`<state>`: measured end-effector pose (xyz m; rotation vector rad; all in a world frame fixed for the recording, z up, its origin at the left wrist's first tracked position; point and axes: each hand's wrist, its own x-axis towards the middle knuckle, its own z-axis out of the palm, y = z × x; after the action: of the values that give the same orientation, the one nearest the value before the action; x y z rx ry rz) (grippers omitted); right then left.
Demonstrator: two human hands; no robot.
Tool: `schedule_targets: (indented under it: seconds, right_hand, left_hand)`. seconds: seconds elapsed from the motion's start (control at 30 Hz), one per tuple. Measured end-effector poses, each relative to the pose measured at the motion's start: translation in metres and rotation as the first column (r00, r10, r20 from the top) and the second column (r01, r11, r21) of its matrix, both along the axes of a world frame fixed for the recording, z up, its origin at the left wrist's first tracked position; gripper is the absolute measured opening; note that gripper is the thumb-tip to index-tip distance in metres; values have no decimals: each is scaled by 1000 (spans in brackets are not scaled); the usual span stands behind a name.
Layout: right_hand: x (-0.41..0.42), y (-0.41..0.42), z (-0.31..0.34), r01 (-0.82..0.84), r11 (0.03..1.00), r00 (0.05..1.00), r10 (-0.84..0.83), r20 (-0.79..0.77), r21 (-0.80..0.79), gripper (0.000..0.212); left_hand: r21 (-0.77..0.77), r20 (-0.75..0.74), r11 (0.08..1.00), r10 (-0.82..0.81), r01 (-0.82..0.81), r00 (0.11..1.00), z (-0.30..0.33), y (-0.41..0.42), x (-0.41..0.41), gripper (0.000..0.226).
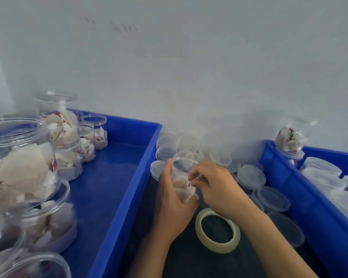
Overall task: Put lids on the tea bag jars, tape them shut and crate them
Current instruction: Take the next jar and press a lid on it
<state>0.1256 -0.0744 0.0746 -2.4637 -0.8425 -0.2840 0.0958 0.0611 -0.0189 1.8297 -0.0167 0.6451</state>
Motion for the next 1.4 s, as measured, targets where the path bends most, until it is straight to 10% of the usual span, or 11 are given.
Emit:
schedule_targets:
  seconds: [0.13,0.27,0.6,0.73,0.87,1.1,1.27,1.4]
  right_hand:
    - [7,1,-6,-118,993,993,118,16,21,15]
    - [33,8,-17,8,856,987,76,-141,517,28]
    - [91,51,-60,-40,964,999,34,-29,-264,33]
    - [88,51,-58,8,980,1000,-4,21,-201,6]
    - [85,31,-51,74,992,996,-68,-64,100,13]
    - [76,6,-43,140,974,990,-135,-40,178,11]
    - [54,-2,-16,248,740,958,-284,-43,625,9]
    - [21,-8,6,364,185,919,88,-384,913,14]
  left_hand:
    - [-33,65,979,202,-201,977,-1,2,5,100]
    - [-91,97,909,415,-407,905,0,6,4,98]
    - [-74,80,896,442,-437,893,0,9,7,107]
    - [-121,79,906,417,-407,905,1,11,7,105]
    - [-199,78,918,364,-343,928,3,8,5,103]
    - [-182,76,941,303,-285,950,4,5,-2,104]
    - [-143,89,955,274,-260,958,6,3,-4,101]
    - [-108,110,976,198,-187,974,8,-1,-3,101]
